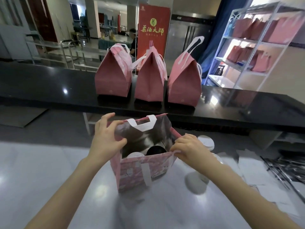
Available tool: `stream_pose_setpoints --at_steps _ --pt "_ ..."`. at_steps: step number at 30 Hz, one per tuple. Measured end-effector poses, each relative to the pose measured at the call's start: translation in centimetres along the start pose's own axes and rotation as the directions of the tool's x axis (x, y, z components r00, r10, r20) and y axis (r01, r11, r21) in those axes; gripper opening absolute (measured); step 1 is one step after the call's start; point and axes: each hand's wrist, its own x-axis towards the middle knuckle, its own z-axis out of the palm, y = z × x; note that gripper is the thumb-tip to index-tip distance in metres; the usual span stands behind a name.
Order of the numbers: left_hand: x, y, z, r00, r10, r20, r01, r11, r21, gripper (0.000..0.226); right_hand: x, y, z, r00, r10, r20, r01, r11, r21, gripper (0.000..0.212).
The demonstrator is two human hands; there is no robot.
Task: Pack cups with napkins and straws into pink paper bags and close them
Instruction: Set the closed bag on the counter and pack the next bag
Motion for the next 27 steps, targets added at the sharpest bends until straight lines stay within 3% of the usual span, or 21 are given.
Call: stream_pose_setpoints --at_steps 5,14,17,22,27 --pt "0.4 0.2 -0.4 0.998 0.043 -0.046 -0.043 0.999 0.004 0.036 0.7 0.2 0.8 0.987 0.043 -0.155 -0.053 0.997 -0.063 0.014" --pt "0.5 2.4 -0.8 0.993 0.069 -0.097 -0.060 0.994 0.095 0.045 1.2 0.9 0.8 0.981 0.074 -0.182 -0.080 0.996 -0.026 0.011" --pt "0.6 3.9 -0.7 0.981 0.089 -0.171 -0.074 0.993 0.090 0.036 0.7 1.6 0.9 0.974 0.053 -0.222 -0.047 0.998 0.032 0.019" --pt "0.1 9.9 2.0 0.955 0.124 -0.269 -0.133 0.991 -0.017 0.030 -2.5 4.8 0.0 0.966 0.080 -0.245 -0.060 0.994 0.090 0.012" --pt "-1.3 19.8 9.0 0.947 0.213 -0.242 -0.244 0.964 -0.106 0.028 -9.7 12.0 -2.1 0.964 0.152 -0.217 -0.135 0.987 0.091 0.006"
